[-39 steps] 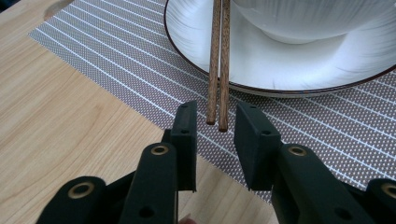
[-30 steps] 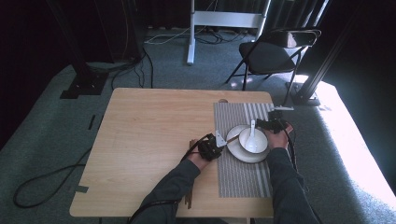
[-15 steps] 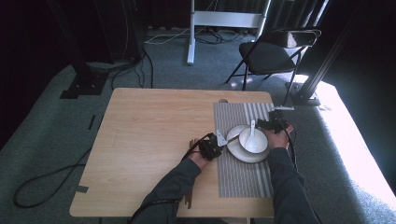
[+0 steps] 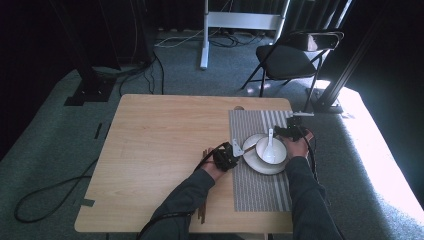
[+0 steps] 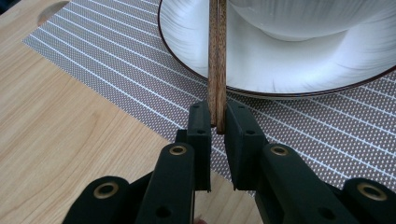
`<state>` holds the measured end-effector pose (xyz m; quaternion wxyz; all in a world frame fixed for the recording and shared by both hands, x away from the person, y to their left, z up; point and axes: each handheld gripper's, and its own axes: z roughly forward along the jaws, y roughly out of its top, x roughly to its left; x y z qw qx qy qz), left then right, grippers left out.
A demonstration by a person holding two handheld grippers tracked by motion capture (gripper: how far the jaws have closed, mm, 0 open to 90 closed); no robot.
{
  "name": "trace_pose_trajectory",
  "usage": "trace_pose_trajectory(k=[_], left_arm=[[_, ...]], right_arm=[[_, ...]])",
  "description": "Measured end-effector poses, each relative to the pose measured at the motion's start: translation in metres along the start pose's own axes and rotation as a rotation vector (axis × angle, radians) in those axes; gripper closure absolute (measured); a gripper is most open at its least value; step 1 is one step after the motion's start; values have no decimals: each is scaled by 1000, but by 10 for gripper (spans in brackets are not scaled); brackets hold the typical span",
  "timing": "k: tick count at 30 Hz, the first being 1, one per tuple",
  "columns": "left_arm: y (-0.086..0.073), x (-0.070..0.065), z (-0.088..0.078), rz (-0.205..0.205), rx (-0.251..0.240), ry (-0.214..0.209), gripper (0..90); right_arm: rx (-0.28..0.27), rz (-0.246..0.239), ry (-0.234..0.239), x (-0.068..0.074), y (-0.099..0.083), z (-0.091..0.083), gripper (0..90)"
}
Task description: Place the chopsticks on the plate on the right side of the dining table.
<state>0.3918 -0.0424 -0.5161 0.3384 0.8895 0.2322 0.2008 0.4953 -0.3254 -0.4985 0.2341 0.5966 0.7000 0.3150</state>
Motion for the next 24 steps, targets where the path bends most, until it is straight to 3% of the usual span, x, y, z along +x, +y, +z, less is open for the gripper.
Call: trace_pose_trajectory(k=[15,24], left_arm=[[0,4,1,-2,7,11,809],[1,5,5,-17,6,19,799]], right_arm=[[50,-31,-34,3,-1,5,373],[45,-10,-31,-4,-7,2,373]])
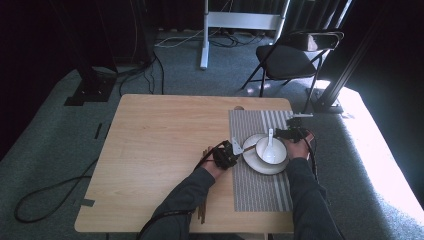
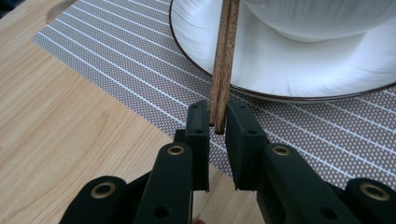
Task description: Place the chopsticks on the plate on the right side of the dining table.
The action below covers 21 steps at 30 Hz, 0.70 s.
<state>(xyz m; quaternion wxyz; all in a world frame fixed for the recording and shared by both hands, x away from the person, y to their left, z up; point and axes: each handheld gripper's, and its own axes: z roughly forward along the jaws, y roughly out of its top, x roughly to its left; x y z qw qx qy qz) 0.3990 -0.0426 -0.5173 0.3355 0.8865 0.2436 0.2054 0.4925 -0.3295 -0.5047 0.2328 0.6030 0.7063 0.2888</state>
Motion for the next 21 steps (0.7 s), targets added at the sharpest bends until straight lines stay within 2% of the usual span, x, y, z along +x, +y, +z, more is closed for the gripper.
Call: trace_pose_trajectory(k=[11,15,21], left_arm=[[2,3,5,-13,7,20,760],[6,7,8,-36,5,37,760],[10,8,12,-41,13,47,758]], right_arm=[[6,-15,-15,-2,-2,-4,373],[14,-31,-21,-1,-3,-6,372],[11,-15,-17,-5,-5,-7,372]])
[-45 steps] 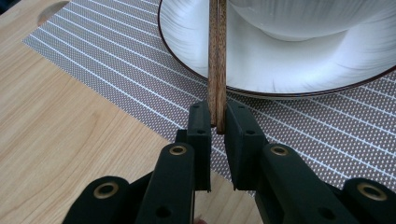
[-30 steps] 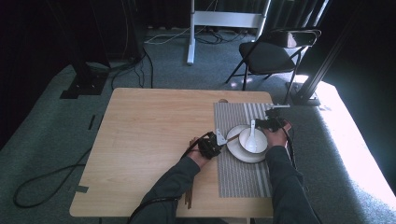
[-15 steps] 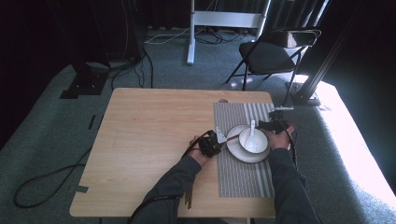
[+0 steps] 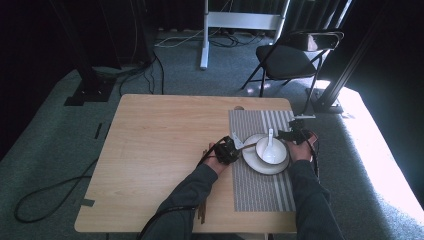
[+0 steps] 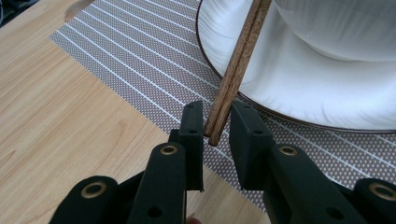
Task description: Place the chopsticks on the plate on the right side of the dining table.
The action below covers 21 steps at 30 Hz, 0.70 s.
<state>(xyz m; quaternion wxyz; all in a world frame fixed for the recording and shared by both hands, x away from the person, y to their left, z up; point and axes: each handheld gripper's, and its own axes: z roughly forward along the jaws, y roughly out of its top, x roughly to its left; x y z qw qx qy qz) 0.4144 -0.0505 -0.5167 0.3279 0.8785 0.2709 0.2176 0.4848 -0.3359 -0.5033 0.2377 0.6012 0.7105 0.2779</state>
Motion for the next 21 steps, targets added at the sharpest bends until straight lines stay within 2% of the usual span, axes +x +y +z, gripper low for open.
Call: trace_pose_trajectory(k=[7,21], left_arm=[[4,1,2,-2,4,10,755],[6,4,5,-7,9,11,739]], right_arm=[[-2,13,-4,-7,-5,-3,371],[4,6,-10,-7,-6,-7,373]])
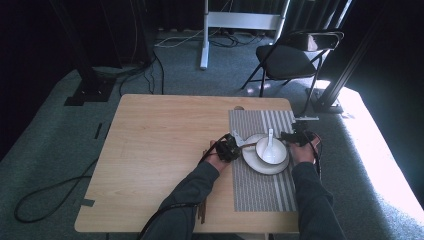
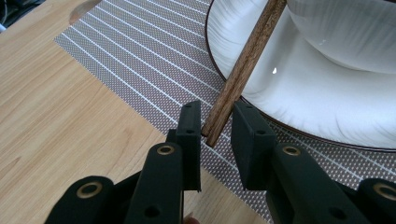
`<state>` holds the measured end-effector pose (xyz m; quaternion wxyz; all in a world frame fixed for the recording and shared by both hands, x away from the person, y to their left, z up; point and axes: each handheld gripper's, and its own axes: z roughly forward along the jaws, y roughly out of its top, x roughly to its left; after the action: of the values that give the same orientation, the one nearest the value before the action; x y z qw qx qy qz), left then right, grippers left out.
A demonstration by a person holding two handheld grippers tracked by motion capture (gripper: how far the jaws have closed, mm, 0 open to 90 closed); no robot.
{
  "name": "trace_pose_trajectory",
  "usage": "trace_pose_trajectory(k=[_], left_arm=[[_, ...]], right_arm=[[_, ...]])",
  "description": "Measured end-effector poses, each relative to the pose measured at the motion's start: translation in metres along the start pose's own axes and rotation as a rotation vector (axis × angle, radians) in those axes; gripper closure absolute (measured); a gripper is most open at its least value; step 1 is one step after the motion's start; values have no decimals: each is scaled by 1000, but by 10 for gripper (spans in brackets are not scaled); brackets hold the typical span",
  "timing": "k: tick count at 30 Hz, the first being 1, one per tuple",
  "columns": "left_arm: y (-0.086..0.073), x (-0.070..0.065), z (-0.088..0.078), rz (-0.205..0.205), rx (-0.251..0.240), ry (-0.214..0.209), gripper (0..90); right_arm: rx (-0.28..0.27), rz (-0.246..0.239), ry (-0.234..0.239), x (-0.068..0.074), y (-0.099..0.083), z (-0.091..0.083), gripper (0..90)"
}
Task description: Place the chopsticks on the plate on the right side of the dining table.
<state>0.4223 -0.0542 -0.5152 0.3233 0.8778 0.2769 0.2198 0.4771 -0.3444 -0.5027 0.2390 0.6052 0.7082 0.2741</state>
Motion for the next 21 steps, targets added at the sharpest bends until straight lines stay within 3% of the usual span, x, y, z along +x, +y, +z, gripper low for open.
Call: trace_pose_trajectory(k=[21], left_arm=[[-7,3,-2,6,7,-3,664]], right_arm=[[1,-9,-13,-6,-3,-4,372]])
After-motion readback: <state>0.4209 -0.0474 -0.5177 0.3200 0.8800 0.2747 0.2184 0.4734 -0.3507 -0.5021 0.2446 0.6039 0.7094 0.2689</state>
